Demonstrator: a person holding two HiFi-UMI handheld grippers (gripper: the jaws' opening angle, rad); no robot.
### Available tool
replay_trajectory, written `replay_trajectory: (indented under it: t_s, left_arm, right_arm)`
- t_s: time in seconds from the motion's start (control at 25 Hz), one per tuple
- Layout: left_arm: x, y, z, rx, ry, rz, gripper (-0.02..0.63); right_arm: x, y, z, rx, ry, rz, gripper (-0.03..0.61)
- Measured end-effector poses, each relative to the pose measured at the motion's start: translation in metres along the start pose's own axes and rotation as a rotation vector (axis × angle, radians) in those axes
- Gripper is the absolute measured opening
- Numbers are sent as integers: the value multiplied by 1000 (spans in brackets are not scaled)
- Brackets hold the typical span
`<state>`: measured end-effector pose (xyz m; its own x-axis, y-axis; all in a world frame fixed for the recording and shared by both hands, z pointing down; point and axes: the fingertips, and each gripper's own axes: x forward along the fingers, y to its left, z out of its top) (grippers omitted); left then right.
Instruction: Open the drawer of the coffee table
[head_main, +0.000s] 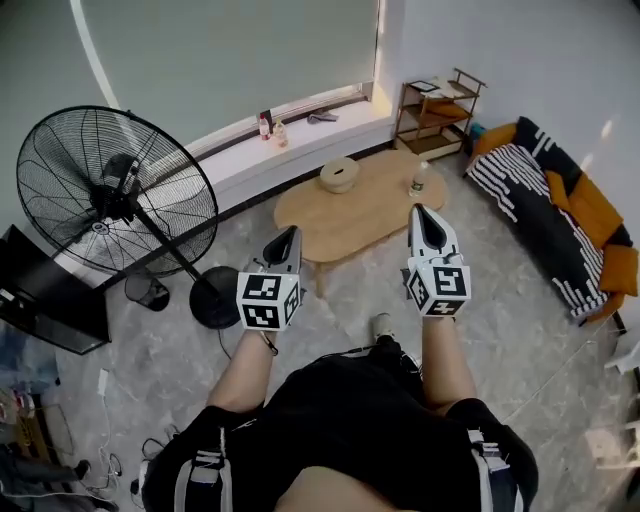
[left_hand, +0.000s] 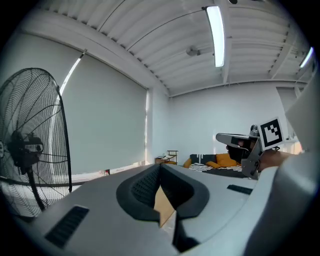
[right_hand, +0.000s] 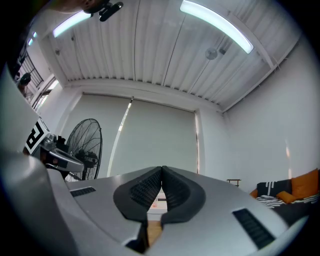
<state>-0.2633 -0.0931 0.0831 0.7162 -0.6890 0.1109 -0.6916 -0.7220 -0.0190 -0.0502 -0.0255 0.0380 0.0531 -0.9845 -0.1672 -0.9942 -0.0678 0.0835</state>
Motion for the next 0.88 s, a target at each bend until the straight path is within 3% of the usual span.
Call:
replay_trajectory:
  t_s: [0.28,0.6,0.88]
  left_arm:
    - [149,5,2,-33,71,122,21]
    - [314,-14,14,-59,155,200,20]
    - [378,-22,14,-88,196,293,20]
  right_arm:
    - [123,-102,-53,67,47,106,16]
    - [243,-219,-99,118,123,220,15]
    - [309,-273,-129,146,165,323,15]
